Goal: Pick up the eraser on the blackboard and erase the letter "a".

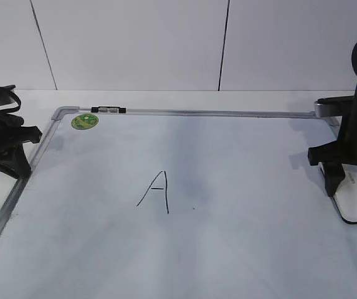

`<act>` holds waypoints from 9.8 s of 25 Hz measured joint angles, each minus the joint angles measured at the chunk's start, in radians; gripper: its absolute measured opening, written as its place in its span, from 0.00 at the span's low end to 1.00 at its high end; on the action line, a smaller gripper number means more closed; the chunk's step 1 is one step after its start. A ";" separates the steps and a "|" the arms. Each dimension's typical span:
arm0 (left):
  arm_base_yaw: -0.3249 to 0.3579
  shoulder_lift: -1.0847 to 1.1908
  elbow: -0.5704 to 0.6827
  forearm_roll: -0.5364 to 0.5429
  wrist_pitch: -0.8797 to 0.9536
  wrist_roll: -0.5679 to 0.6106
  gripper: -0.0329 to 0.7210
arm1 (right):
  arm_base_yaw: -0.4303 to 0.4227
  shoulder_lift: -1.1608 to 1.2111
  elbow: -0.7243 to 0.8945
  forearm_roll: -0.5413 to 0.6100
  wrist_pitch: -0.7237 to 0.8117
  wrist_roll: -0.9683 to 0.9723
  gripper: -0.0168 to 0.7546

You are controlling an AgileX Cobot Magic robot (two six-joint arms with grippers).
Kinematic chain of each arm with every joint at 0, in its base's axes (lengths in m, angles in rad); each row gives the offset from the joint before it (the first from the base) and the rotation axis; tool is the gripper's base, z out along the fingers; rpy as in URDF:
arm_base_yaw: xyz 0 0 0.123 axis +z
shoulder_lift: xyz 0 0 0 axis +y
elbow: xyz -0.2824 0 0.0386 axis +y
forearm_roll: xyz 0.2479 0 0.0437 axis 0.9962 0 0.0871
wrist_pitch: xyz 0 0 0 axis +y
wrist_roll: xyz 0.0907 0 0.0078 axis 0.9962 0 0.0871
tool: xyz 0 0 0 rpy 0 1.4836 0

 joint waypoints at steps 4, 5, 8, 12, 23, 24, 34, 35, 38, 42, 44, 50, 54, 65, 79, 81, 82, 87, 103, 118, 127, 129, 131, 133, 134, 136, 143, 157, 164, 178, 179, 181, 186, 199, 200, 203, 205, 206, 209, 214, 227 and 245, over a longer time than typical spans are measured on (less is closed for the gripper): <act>0.000 0.000 0.000 -0.008 0.000 0.000 0.12 | 0.000 0.000 0.000 0.000 0.004 0.000 0.72; 0.000 0.000 0.000 -0.010 0.000 0.002 0.12 | 0.000 0.000 0.000 0.000 0.004 0.000 0.72; 0.000 0.000 0.000 -0.016 0.000 0.005 0.12 | -0.002 0.000 0.000 -0.002 0.006 0.000 0.72; 0.000 0.002 0.000 -0.022 0.000 0.005 0.12 | -0.002 0.000 0.000 -0.009 0.012 0.000 0.72; 0.000 0.002 0.000 -0.028 0.000 0.005 0.12 | -0.002 0.000 0.000 -0.021 0.024 0.000 0.72; 0.000 0.002 0.000 -0.028 0.000 0.005 0.12 | -0.002 0.000 0.000 -0.021 0.025 0.000 0.72; 0.000 0.002 0.000 -0.030 0.000 0.005 0.13 | -0.002 0.000 0.000 0.017 0.029 0.000 0.76; 0.000 0.002 0.000 -0.030 0.000 0.005 0.13 | -0.002 0.000 0.000 0.017 0.029 0.000 0.77; 0.000 0.002 0.000 -0.032 0.000 0.005 0.14 | -0.002 0.002 0.000 0.025 0.043 -0.002 0.79; 0.000 0.002 0.000 -0.034 0.000 0.005 0.14 | -0.002 0.002 0.000 0.035 0.047 -0.004 0.79; 0.000 0.002 0.000 -0.037 0.000 0.008 0.14 | -0.002 0.002 0.000 0.037 0.047 -0.006 0.79; 0.002 0.002 0.002 -0.044 0.000 0.021 0.14 | -0.002 0.002 -0.018 0.047 0.066 -0.012 0.81; 0.002 0.002 0.002 -0.049 0.000 0.025 0.15 | -0.002 0.003 -0.097 0.049 0.098 -0.012 0.80; 0.002 0.002 0.002 -0.056 0.000 0.027 0.15 | -0.002 -0.002 -0.300 0.055 0.143 -0.018 0.79; 0.002 0.002 0.002 -0.049 -0.002 0.027 0.39 | -0.002 -0.070 -0.318 0.137 0.153 -0.081 0.79; 0.000 -0.006 0.002 -0.037 -0.017 0.027 0.40 | -0.002 -0.073 -0.318 0.145 0.153 -0.087 0.79; 0.000 -0.021 0.002 -0.029 -0.026 0.027 0.40 | -0.002 -0.072 -0.318 0.147 0.153 -0.089 0.79; 0.004 -0.114 0.002 -0.011 -0.033 0.027 0.41 | -0.002 -0.074 -0.318 0.161 0.153 -0.095 0.79; 0.004 -0.581 0.005 0.021 0.028 0.027 0.41 | -0.002 -0.243 -0.318 0.224 0.161 -0.121 0.79; -0.033 -0.845 0.005 -0.011 0.232 0.027 0.85 | -0.002 -0.649 -0.218 0.250 0.180 -0.134 0.80; -0.043 -1.070 0.005 -0.032 0.286 0.027 0.85 | -0.002 -0.899 -0.002 0.317 0.187 -0.167 0.85; -0.054 -1.137 0.005 -0.032 0.297 0.027 0.85 | 0.010 -0.950 0.047 0.329 0.187 -0.170 0.86; -0.063 -1.196 0.005 -0.020 0.310 0.018 0.85 | 0.033 -0.994 0.082 0.324 0.188 -0.170 0.87; -0.066 -1.249 0.005 -0.001 0.333 -0.004 0.85 | 0.050 -1.036 0.103 0.298 0.190 -0.167 0.87; -0.067 -1.275 0.005 0.012 0.343 -0.014 0.85 | 0.054 -1.060 0.105 0.281 0.190 -0.157 0.87; -0.067 -1.306 0.005 0.032 0.361 -0.040 0.85 | 0.056 -1.105 0.106 0.248 0.191 -0.135 0.87; -0.067 -1.343 0.005 0.045 0.455 -0.071 0.85 | 0.058 -1.213 0.111 0.229 0.196 -0.102 0.86; -0.103 -1.445 0.079 0.045 0.465 -0.081 0.83 | 0.067 -1.431 0.257 0.235 0.203 -0.096 0.83; -0.103 -1.504 0.147 0.071 0.465 -0.081 0.83 | 0.067 -1.522 0.353 0.235 0.203 -0.096 0.81; -0.103 -1.624 0.364 0.100 0.465 -0.081 0.83 | 0.067 -1.671 0.570 0.231 0.203 -0.133 0.80; -0.103 -1.631 0.384 0.102 0.465 -0.081 0.83 | 0.067 -1.680 0.585 0.227 0.203 -0.134 0.80; -0.103 -1.650 0.422 0.111 0.465 -0.081 0.83 | 0.067 -1.693 0.609 0.212 0.203 -0.136 0.79; -0.103 -1.694 0.515 0.129 0.465 -0.078 0.83 | 0.067 -1.707 0.664 0.189 0.203 -0.138 0.79; -0.103 -1.708 0.627 0.187 0.366 -0.058 0.82 | 0.067 -1.717 0.704 0.161 0.182 -0.139 0.79; -0.103 -1.708 0.641 0.193 0.362 -0.055 0.82 | 0.067 -1.717 0.704 0.158 0.178 -0.139 0.79; -0.103 -1.708 0.673 0.199 0.349 -0.056 0.82 | 0.067 -1.717 0.711 0.156 0.166 -0.139 0.79; -0.103 -1.708 0.690 0.199 0.335 -0.056 0.82 | 0.067 -1.717 0.716 0.156 0.152 -0.139 0.79; -0.103 -1.708 0.699 0.199 0.332 -0.056 0.82 | 0.067 -1.717 0.718 0.156 0.146 -0.139 0.79; -0.103 -1.708 0.721 0.203 0.318 -0.056 0.82 | 0.067 -1.717 0.728 0.156 0.123 -0.139 0.79; -0.103 -1.708 0.729 0.207 0.295 -0.053 0.80 | 0.067 -1.717 0.748 0.156 0.087 -0.139 0.79; -0.103 -1.708 0.735 0.200 0.288 -0.053 0.78 | 0.067 -1.717 0.751 0.156 0.077 -0.139 0.79; -0.103 -1.708 0.735 0.195 0.289 -0.053 0.74 | 0.067 -1.719 0.751 0.156 0.074 -0.139 0.79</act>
